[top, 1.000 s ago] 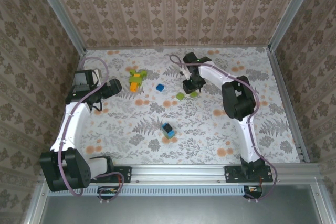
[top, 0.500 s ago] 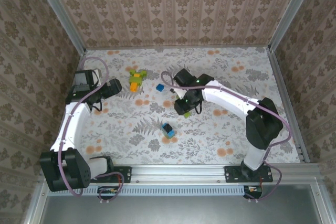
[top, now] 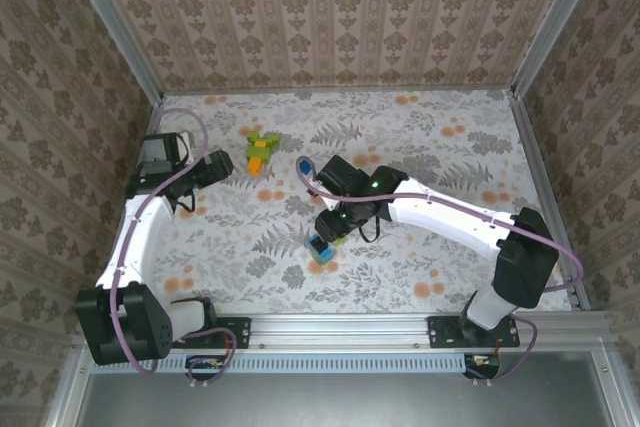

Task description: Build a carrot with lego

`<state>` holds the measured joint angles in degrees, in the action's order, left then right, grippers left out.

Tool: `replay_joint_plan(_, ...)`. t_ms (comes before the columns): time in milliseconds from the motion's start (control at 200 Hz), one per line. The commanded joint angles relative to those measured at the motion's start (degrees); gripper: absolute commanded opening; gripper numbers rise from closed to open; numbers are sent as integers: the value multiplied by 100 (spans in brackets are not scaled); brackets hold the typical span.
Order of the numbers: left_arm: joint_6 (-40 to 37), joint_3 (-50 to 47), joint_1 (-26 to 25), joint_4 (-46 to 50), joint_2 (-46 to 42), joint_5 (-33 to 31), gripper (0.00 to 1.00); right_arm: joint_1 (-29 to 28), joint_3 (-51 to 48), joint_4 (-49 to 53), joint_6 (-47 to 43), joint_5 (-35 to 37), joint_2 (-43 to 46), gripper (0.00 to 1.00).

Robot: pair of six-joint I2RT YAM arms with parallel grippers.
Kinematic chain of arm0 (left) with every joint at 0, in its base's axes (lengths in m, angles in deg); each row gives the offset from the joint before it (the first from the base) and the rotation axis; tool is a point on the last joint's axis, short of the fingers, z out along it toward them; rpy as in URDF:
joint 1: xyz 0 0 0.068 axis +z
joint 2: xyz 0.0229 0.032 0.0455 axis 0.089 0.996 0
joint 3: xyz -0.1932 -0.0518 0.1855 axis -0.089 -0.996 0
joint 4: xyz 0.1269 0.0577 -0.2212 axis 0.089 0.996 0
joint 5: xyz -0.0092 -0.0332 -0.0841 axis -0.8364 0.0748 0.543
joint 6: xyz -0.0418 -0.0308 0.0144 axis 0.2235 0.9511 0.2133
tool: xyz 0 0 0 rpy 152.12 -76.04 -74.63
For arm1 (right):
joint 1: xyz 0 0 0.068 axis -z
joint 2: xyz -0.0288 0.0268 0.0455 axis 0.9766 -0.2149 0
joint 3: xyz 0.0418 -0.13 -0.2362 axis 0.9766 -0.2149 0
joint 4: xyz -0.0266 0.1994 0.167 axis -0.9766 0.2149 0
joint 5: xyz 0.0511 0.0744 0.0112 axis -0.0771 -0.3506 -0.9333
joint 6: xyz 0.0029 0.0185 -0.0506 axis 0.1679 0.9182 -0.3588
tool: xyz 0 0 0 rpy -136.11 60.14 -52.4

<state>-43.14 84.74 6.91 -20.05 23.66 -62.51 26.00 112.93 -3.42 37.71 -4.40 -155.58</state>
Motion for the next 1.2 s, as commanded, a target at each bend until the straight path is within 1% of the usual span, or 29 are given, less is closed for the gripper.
replay_joint_plan(0,-83,38,-35,10,-11,-38,100,-181,200,-38,211,75,-203,38)
replay_joint_plan(300,-84,40,-46,22,-20,-29,100,-393,440,-47,279,240,-578,37)
replay_joint_plan(610,-83,39,-41,14,-29,-38,100,-426,547,73,234,486,-788,36)
replay_joint_plan(1195,-94,40,-41,22,-31,-47,100,-454,435,16,297,497,-1013,36)
